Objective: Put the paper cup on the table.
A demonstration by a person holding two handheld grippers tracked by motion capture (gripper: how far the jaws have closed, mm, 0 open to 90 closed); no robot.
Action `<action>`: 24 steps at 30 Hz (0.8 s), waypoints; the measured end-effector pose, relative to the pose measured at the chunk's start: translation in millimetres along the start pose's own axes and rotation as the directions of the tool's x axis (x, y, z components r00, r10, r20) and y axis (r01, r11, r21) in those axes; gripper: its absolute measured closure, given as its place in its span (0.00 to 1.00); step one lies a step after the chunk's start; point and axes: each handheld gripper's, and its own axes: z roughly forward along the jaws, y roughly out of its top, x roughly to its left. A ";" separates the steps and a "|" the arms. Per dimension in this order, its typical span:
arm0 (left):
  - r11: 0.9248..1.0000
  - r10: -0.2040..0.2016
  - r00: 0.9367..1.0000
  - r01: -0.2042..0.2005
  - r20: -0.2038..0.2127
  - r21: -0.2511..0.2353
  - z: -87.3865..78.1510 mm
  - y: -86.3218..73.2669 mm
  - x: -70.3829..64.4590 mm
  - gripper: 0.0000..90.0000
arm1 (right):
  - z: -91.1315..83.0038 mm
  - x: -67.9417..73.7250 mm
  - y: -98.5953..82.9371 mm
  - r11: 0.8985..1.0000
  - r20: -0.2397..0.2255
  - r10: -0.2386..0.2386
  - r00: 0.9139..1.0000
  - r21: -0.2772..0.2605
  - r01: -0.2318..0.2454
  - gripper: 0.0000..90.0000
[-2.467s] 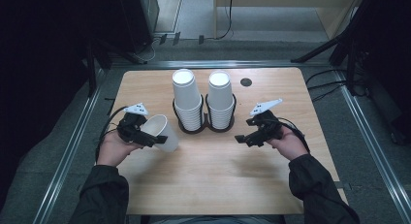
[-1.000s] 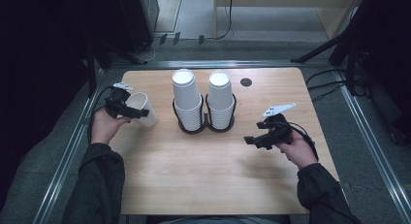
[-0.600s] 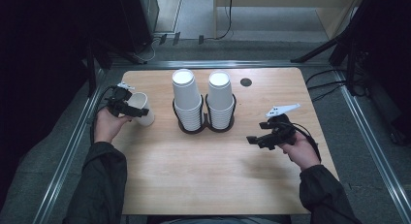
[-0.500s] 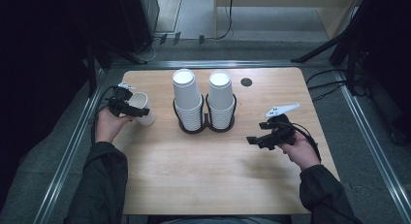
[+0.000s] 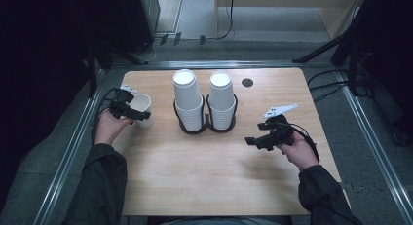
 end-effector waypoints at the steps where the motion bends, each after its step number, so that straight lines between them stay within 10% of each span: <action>1: 1.000 0.002 1.000 -0.002 -0.002 0.000 0.8 0.1 -0.3 0.03 | 0.6 0.2 0.2 1.000 0.001 0.001 1.000 0.001 -0.001 0.19; 24: 0.999 0.000 0.997 0.003 0.071 -0.041 -35.8 11.0 -3.0 0.00 | -3.2 -3.8 -0.4 1.000 0.003 0.012 1.000 -0.005 -0.012 0.19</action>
